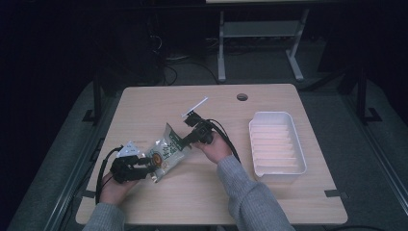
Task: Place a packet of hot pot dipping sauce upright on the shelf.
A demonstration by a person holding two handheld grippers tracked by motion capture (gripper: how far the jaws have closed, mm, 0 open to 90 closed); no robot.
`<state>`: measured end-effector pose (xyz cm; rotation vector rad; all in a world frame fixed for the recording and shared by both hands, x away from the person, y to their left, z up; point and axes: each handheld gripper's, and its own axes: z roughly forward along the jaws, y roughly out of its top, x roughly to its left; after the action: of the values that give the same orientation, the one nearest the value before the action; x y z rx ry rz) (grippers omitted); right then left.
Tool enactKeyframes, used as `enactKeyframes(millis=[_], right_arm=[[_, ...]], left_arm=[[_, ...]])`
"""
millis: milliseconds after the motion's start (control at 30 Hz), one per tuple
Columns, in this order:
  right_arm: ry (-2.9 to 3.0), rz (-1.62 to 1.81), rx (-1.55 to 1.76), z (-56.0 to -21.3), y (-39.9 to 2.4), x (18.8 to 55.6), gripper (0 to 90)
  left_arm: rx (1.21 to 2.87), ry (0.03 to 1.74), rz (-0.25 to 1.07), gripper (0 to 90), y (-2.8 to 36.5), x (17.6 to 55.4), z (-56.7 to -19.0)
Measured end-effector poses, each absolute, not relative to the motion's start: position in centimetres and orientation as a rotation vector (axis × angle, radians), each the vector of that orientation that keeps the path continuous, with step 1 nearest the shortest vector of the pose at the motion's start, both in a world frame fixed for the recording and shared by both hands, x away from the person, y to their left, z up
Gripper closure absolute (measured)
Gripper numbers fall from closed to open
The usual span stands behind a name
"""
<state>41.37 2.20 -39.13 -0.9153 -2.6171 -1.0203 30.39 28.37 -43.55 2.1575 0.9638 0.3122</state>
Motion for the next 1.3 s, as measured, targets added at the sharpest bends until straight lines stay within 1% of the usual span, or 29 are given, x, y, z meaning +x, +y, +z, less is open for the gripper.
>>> enactKeyframes(millis=[533,767,967,1300], right_arm=[[-2.668,-1.049,-0.829,-36.0,1.3,40.4,89.9],[-2.689,-1.054,-0.753,-34.4,1.3,39.7,90.0],[-2.712,-1.037,-0.704,-33.6,1.4,39.1,90.0],[-2.723,-1.053,-0.581,-32.2,1.4,38.0,90.0]], left_arm=[[2.146,0.908,0.304,45.1,28.2,30.2,-43.1],[2.131,0.879,0.3,43.2,28.1,30.0,-42.6],[2.119,0.861,0.298,42.0,28.1,29.9,-42.3],[2.064,0.809,0.293,36.6,28.4,29.5,-41.3]])
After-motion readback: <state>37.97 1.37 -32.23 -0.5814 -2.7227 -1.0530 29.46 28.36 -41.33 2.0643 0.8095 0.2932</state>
